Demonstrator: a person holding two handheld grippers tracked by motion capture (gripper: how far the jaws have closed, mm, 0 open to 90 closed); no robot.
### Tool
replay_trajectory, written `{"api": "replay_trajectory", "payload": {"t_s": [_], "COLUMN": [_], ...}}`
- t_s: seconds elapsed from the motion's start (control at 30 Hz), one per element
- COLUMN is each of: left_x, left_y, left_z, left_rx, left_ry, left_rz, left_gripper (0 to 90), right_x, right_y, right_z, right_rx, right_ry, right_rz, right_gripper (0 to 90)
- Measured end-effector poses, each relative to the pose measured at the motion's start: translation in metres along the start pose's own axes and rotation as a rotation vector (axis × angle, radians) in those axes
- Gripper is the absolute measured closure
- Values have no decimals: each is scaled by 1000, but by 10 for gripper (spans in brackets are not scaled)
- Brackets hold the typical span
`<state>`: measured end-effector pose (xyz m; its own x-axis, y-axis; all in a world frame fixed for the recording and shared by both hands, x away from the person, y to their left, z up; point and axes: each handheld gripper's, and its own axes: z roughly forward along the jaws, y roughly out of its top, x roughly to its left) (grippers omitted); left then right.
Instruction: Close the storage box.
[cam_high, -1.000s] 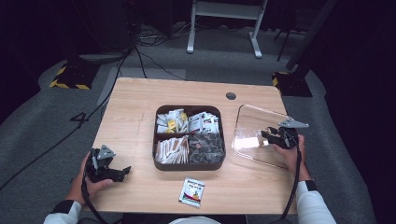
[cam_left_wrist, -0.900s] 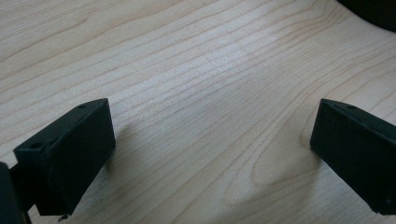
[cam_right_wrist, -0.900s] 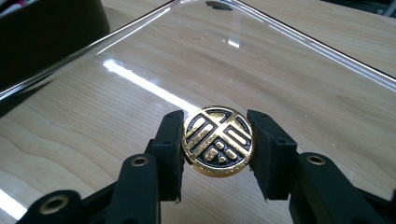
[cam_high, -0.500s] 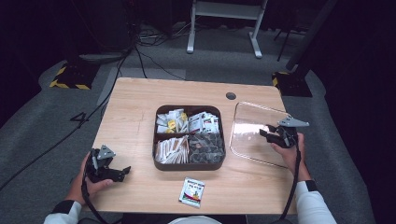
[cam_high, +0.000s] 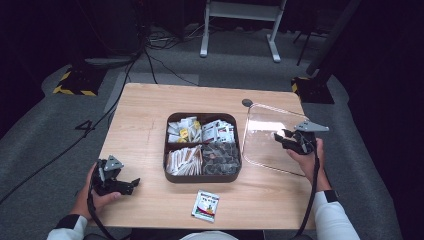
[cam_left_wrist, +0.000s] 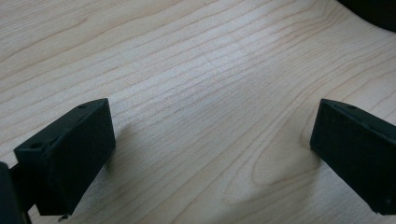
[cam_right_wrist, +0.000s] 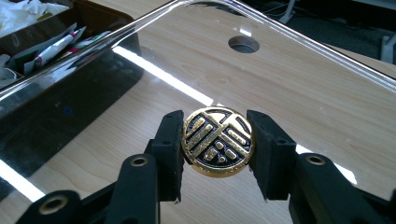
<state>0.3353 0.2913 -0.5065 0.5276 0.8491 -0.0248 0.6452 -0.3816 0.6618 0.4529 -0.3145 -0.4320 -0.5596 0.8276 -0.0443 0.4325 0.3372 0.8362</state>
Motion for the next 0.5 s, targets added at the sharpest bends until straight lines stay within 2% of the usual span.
{"api": "replay_trajectory", "payload": {"t_s": [0.3, 0.5], "left_x": [0, 0], "left_y": [0, 0], "left_z": [0, 0], "left_rx": [-1, 0], "left_ry": [0, 0], "left_rz": [-1, -2], "left_gripper": [2, 2], "right_x": [13, 26], "right_y": [12, 22], "right_z": [4, 10], "right_rx": [2, 8], "right_ry": [11, 26], "right_rz": [-13, -39], "right_gripper": [590, 590]}}
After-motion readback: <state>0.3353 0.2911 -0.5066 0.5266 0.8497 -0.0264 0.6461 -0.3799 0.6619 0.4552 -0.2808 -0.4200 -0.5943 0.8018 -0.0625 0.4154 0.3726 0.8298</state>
